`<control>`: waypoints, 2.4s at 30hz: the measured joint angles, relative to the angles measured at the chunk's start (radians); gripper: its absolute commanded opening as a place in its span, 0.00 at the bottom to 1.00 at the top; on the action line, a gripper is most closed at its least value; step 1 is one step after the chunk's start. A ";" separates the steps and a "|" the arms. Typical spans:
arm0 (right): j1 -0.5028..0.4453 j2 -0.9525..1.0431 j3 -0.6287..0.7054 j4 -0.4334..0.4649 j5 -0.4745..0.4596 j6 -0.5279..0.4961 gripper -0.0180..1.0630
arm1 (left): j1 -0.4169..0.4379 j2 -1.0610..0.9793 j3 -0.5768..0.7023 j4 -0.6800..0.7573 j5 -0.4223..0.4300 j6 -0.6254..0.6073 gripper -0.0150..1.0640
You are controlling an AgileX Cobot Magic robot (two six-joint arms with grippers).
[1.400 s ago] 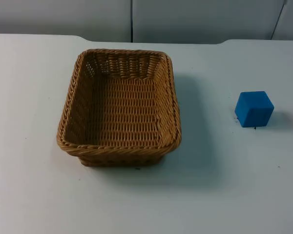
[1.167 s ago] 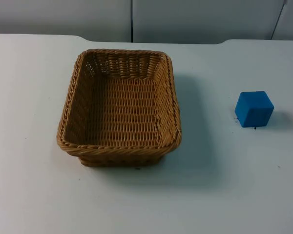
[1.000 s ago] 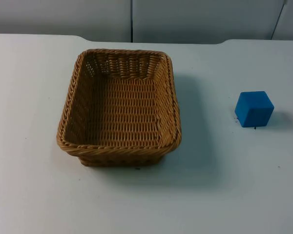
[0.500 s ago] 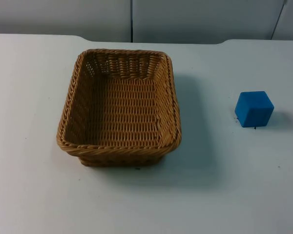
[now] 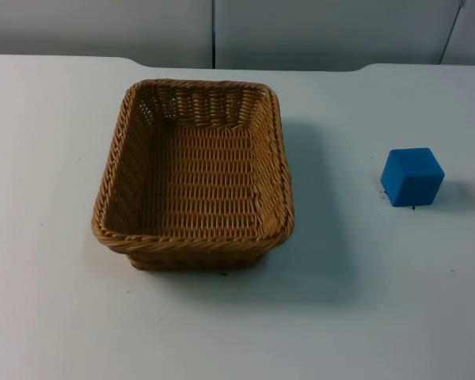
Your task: Pick up the basket with the left hand and place the blue cube into the basket with the right hand.
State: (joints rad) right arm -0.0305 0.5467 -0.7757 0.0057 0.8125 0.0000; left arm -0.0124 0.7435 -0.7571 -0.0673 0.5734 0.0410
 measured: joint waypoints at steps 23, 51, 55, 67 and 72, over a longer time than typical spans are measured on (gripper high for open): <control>0.000 0.349 -0.056 0.004 -0.114 -0.022 0.93 | 0.000 0.828 -0.512 -0.131 -0.034 0.176 0.70; 0.000 0.359 -0.056 0.023 -0.112 -0.030 0.93 | -0.175 1.353 -0.654 -0.465 0.069 0.427 0.70; 0.000 0.359 -0.056 0.023 -0.104 -0.030 0.93 | -0.178 1.384 -0.654 -0.487 0.063 0.427 0.70; 0.000 0.359 -0.056 0.023 -0.104 -0.030 0.93 | -0.185 1.466 -0.689 -0.569 0.085 0.427 0.70; 0.000 0.359 -0.056 0.023 -0.102 -0.030 0.93 | -0.185 1.497 -0.711 -0.583 0.105 0.429 0.58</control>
State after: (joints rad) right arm -0.0305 0.9061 -0.8321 0.0288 0.7103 -0.0304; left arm -0.1973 2.2400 -1.4684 -0.6505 0.6786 0.4703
